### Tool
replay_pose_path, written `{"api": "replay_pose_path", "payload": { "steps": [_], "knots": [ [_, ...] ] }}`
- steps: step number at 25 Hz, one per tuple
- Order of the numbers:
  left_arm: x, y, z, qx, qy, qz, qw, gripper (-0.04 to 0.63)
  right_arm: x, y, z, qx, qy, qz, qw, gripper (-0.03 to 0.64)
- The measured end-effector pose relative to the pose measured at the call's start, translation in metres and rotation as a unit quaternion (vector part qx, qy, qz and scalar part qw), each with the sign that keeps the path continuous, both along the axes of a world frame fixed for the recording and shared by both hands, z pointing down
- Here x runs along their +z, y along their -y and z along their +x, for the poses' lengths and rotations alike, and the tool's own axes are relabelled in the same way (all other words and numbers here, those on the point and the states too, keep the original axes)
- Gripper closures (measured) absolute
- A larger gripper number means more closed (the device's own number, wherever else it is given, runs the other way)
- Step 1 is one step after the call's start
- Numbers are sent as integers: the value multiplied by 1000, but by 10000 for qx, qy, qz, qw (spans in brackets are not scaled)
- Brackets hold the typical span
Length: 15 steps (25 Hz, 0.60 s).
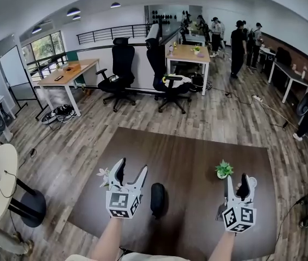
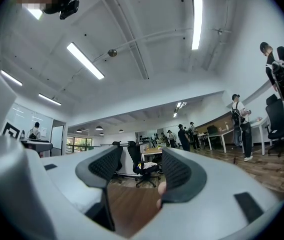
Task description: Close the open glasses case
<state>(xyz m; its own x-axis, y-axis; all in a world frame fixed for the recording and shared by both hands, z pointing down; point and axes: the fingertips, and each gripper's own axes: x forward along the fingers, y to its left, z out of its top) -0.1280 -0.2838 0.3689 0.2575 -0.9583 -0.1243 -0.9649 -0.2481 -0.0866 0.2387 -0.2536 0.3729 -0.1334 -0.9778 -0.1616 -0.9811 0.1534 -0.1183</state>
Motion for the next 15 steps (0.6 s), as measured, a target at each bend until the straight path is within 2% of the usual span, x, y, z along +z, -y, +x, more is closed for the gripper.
{"api": "replay_pose_path", "payload": {
  "steps": [7, 11, 15],
  "knots": [
    [19, -11, -11, -73, 2, -155, 9999, 261, 15, 3, -22, -251, -23, -246, 9994, 341],
    [34, -17, -19, -150, -22, -288, 9995, 261, 45, 14, -63, -781, -19, -689, 9946, 339],
    [53, -27, -27, -187, -36, -466, 9987, 261, 89, 23, -117, -1431, 86, -1313, 9809, 336]
  ]
}}
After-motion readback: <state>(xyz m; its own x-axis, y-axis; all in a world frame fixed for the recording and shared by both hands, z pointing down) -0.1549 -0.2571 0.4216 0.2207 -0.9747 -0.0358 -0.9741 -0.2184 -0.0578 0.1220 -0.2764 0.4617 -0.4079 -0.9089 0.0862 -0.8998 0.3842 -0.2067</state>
